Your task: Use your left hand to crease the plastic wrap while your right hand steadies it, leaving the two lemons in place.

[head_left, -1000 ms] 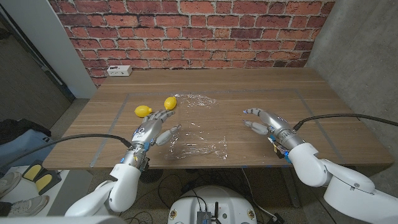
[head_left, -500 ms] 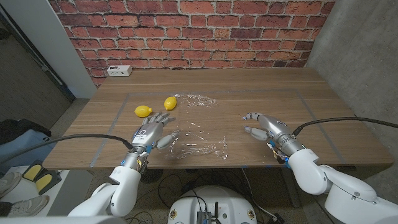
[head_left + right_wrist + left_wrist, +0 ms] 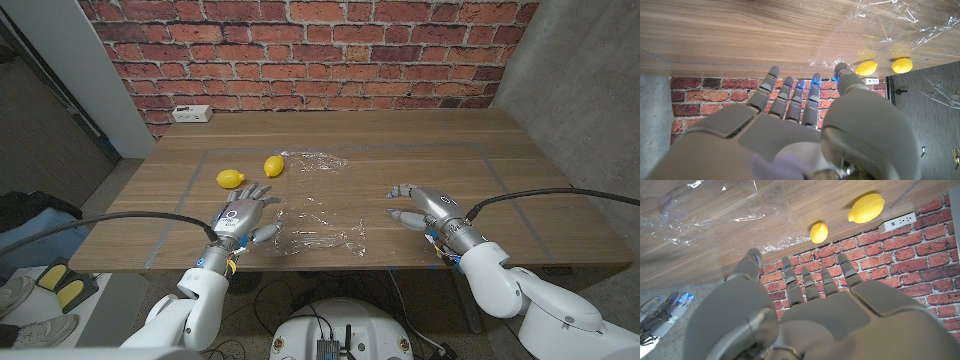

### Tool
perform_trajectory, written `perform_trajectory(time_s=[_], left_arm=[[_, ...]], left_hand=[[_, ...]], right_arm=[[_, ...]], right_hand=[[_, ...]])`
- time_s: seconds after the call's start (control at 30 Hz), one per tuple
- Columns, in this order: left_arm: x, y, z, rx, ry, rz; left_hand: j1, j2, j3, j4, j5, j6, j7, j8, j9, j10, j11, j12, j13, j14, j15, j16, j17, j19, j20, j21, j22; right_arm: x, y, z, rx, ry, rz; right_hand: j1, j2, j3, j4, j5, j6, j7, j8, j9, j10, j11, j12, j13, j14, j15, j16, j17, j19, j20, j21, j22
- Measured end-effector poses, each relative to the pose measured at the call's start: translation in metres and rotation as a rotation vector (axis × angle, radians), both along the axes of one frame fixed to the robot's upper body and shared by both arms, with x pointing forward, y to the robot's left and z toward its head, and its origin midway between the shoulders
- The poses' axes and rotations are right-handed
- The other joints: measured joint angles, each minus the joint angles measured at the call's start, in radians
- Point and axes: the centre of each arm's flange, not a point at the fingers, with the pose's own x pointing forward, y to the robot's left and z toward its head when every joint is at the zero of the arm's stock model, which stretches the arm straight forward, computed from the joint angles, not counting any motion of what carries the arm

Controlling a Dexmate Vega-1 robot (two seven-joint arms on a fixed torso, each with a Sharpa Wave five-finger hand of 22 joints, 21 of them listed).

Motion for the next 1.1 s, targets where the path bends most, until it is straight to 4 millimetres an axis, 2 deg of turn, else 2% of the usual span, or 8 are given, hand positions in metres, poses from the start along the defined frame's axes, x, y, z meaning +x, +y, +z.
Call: perform_trajectory(time_s=[0.13,0.33,0.47,0.63,0.83,1.1], left_arm=[[-0.001,-0.003,0.001,0.032,0.007,0.017],[-0.001,-0.005,0.002,0.078,0.036,0.042],[-0.001,-0.006,0.002,0.101,0.060,0.054],[-0.001,-0.010,0.004,0.145,0.088,0.066],[-0.002,-0.010,0.004,0.183,0.106,0.087],[-0.002,-0.015,0.000,0.229,0.123,0.106]], left_hand=[[0.024,-0.024,-0.008,0.000,0.007,0.016,-0.016,0.000,0.000,-0.005,-0.005,-0.002,0.000,-0.002,-0.001,0.000,0.000,0.007,-0.007,-0.004,-0.005],[0.046,-0.046,-0.024,0.008,0.012,0.049,-0.024,0.004,0.000,-0.009,-0.009,-0.011,0.000,-0.015,0.004,-0.005,0.000,0.011,-0.004,-0.007,-0.005],[0.054,-0.054,-0.033,0.009,0.016,0.066,-0.041,0.007,0.000,-0.011,-0.011,-0.011,0.000,-0.020,0.007,-0.005,0.000,0.011,-0.004,-0.013,-0.005],[0.072,-0.072,-0.047,0.017,0.023,0.089,-0.072,0.007,0.005,-0.018,-0.003,-0.016,0.000,-0.023,0.010,-0.005,0.000,0.014,-0.007,-0.018,-0.005],[0.085,-0.085,-0.055,0.017,0.030,0.101,-0.083,0.007,0.005,-0.023,-0.009,-0.019,0.000,-0.023,0.010,-0.005,0.000,0.021,-0.014,-0.022,-0.005],[0.121,-0.090,-0.060,0.013,0.038,0.143,-0.082,0.011,0.005,-0.023,-0.009,-0.019,0.000,-0.019,0.006,-0.005,0.000,0.038,-0.023,-0.026,-0.004]], right_arm=[[0.000,0.000,-0.001,-0.010,0.005,-0.008],[0.000,0.003,-0.002,-0.025,0.016,-0.012],[0.000,0.005,-0.003,-0.030,0.023,-0.011],[-0.001,0.007,-0.006,-0.041,0.040,-0.018],[-0.002,0.010,-0.009,-0.043,0.051,-0.010],[-0.003,0.010,-0.013,-0.058,0.062,-0.036]], right_hand=[[-0.011,-0.025,-0.021,0.012,0.000,0.009,-0.005,0.000,0.001,-0.002,-0.005,-0.003,0.000,0.000,0.000,0.000,0.001,0.001,-0.002,0.000,0.000],[0.013,-0.045,-0.023,0.012,0.010,0.014,-0.011,0.000,0.001,-0.009,-0.013,-0.006,0.000,-0.001,0.000,-0.005,0.002,-0.002,-0.006,0.000,0.000],[0.059,-0.030,-0.019,0.008,0.016,0.018,-0.014,0.000,0.006,-0.017,-0.021,-0.012,0.000,-0.017,0.002,-0.006,0.006,-0.002,-0.006,-0.004,0.000],[0.074,-0.034,-0.019,0.008,0.016,0.019,-0.016,-0.004,0.006,-0.022,-0.025,-0.013,0.001,-0.020,-0.002,-0.012,0.006,-0.008,-0.011,-0.008,0.000],[0.088,-0.032,-0.019,0.008,0.016,0.020,-0.016,-0.004,0.007,-0.022,-0.025,-0.020,0.005,-0.026,0.003,-0.012,0.006,-0.008,-0.011,-0.008,0.000],[0.105,-0.030,-0.019,0.008,0.021,0.022,-0.020,-0.004,0.010,-0.033,-0.029,-0.020,0.005,-0.033,0.000,-0.016,0.006,-0.008,-0.011,-0.008,0.000]])
